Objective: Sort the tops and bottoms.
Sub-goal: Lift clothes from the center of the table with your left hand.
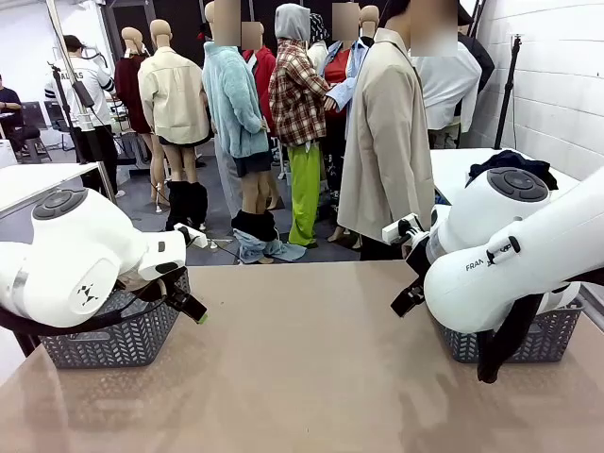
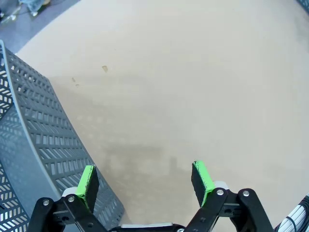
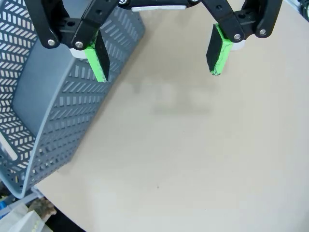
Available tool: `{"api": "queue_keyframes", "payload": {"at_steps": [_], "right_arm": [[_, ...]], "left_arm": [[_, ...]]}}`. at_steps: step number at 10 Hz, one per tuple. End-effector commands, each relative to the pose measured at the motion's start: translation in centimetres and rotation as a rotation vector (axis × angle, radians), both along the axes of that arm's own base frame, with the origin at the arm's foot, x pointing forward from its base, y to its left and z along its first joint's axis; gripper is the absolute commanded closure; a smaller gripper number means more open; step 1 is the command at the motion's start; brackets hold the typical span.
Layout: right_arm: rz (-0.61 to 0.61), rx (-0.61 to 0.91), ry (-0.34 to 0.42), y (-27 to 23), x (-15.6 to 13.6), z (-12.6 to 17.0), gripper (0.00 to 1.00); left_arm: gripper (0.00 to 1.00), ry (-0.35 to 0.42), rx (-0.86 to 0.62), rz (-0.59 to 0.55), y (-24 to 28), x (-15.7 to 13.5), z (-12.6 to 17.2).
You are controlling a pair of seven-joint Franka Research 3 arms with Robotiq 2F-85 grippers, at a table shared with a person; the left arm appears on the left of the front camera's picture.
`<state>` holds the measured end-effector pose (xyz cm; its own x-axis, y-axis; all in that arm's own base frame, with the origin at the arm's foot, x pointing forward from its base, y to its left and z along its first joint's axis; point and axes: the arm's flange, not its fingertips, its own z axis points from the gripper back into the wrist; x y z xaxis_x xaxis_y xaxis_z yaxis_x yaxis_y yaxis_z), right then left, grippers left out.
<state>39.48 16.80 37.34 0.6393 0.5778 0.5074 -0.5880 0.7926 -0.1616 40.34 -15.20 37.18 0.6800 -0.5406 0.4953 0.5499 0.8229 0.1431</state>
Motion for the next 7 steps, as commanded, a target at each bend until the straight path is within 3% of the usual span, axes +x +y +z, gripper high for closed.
{"api": "queue_keyframes", "payload": {"at_steps": [1,6,7], "right_arm": [[-0.002,0.002,0.001,-0.02,0.01,0.0,0.0],[0.0,0.0,0.0,0.0,0.0,0.0,0.0],[0.022,-0.016,-0.034,0.39,-0.14,0.7,0.0]], "left_arm": [[0.0,0.0,-0.001,0.002,0.08,0.03,0.0],[0.0,0.0,-0.001,0.002,0.08,0.03,0.0],[0.0,0.0,0.0,0.0,-0.01,0.0,0.0]]}}
